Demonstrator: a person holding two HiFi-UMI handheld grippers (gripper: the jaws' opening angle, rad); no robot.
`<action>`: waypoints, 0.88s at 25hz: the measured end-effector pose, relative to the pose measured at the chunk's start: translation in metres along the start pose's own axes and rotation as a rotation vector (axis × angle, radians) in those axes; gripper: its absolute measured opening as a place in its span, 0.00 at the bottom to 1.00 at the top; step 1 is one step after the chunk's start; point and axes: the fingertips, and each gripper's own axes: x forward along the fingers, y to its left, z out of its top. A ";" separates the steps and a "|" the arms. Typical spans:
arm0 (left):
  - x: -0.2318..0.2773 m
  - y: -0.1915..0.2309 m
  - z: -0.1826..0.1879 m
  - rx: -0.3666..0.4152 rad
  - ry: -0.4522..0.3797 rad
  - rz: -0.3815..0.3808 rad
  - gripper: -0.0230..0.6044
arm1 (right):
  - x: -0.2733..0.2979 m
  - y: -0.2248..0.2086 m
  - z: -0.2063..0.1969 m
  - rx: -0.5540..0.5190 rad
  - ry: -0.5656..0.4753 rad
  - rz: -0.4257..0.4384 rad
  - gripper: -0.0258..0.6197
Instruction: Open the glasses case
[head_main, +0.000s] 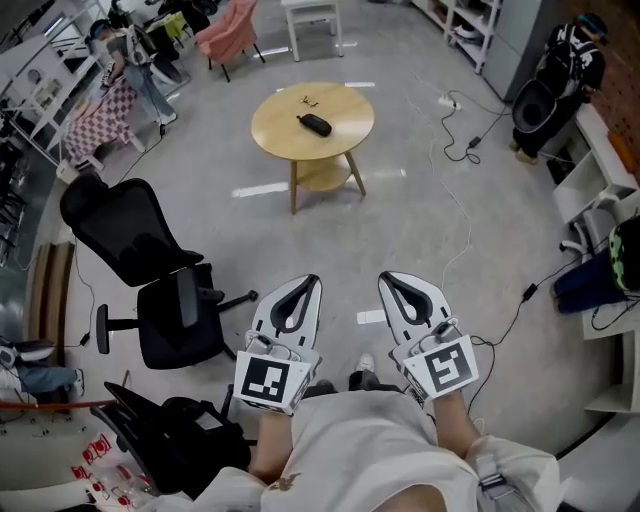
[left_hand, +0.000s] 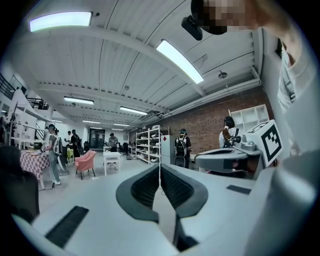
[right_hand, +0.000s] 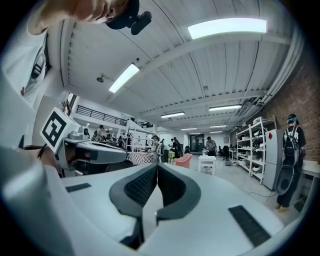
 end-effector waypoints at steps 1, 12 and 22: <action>0.006 0.000 0.002 0.004 -0.002 0.006 0.08 | 0.003 -0.004 0.001 0.000 -0.006 0.011 0.07; 0.060 0.002 0.005 0.031 0.003 0.022 0.08 | 0.027 -0.056 0.004 0.039 -0.039 0.030 0.07; 0.118 0.047 0.000 0.004 0.000 0.006 0.08 | 0.083 -0.095 -0.004 0.001 -0.005 0.006 0.07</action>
